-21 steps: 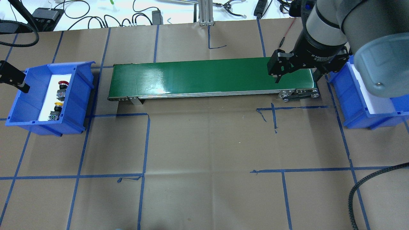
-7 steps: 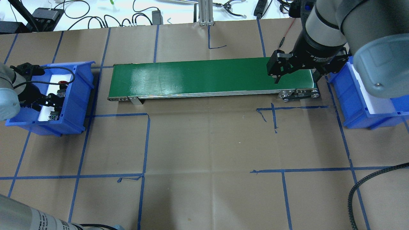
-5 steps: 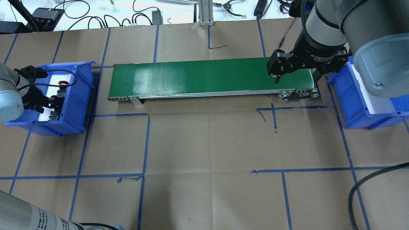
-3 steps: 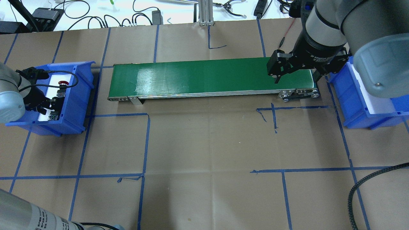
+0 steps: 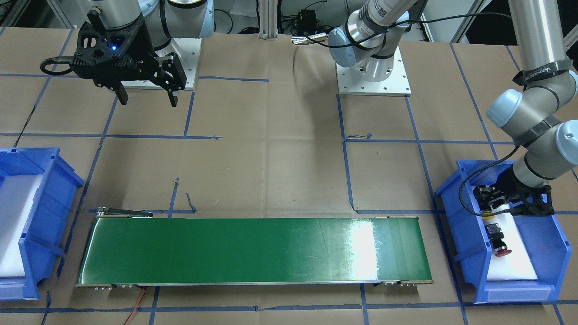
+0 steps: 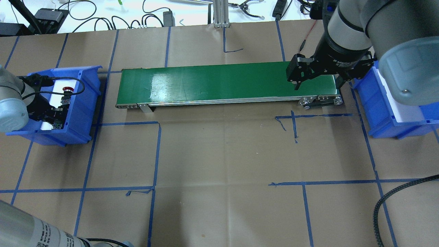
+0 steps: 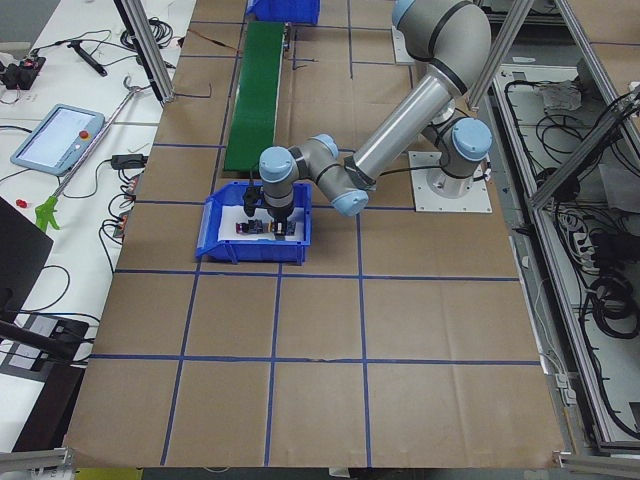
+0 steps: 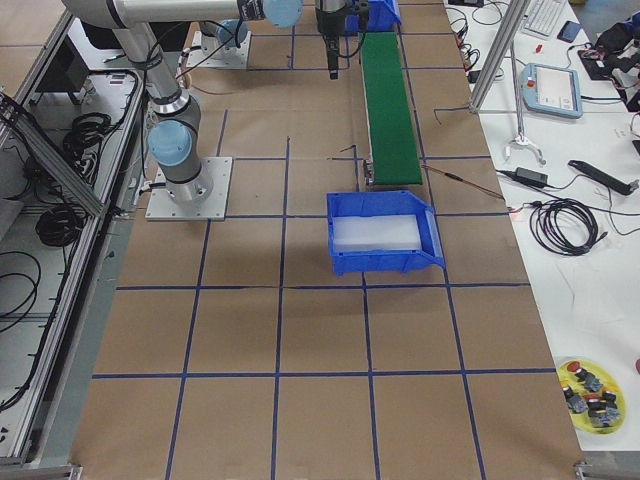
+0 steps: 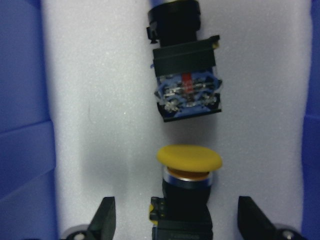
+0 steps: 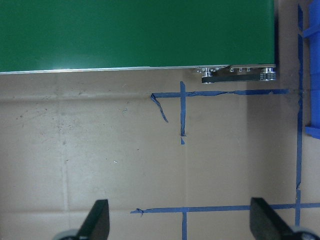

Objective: Transport two buttons from left to right
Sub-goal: 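Close the left gripper on the yellow-capped button and lift it, then carry the yellow button with the left gripper onto the conveyor belt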

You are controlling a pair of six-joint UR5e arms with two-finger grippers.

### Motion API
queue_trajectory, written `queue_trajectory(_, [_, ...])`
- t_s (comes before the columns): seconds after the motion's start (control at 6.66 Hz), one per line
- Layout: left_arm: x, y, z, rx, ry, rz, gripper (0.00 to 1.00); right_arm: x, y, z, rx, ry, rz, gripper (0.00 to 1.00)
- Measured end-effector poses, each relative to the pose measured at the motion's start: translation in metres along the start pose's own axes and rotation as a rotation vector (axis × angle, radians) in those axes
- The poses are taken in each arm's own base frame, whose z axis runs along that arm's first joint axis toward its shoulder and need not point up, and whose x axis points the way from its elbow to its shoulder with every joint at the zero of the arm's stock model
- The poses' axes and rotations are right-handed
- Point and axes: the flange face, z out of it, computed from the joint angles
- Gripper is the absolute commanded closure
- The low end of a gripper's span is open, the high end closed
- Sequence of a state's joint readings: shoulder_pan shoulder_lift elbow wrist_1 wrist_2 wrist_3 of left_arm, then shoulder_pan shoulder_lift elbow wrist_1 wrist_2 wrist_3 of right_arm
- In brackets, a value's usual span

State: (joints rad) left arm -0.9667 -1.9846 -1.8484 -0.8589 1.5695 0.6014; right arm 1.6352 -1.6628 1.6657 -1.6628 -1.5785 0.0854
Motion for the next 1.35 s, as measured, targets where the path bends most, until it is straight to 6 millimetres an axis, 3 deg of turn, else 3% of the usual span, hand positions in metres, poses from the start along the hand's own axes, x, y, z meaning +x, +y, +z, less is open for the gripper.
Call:
queue_trajectory(0.3, [0.001,-0.002,-0.008,0.006,-0.002,-0.011,1.00,0.000,0.000,0.000,0.000,0.000,-0.001,0.00])
queue_trajectory(0.45, [0.002,-0.003,-0.022,0.015,-0.007,-0.011,1.00,0.000,0.000,0.000,0.000,-0.001,-0.001,0.00])
queue_trajectory(0.6, [0.002,-0.005,-0.046,0.015,-0.010,-0.010,1.00,0.000,0.000,0.000,0.000,0.000,-0.001,0.00])
queue_trajectory(1.05, [-0.004,-0.010,-0.156,-0.044,-0.002,-0.010,1.00,0.000,0.000,0.000,0.001,-0.001,-0.001,0.00])
queue_trajectory(1.35, [0.000,-0.024,-0.195,-0.055,0.000,-0.029,1.00,0.000,-0.001,0.001,0.000,-0.002,-0.002,0.00])
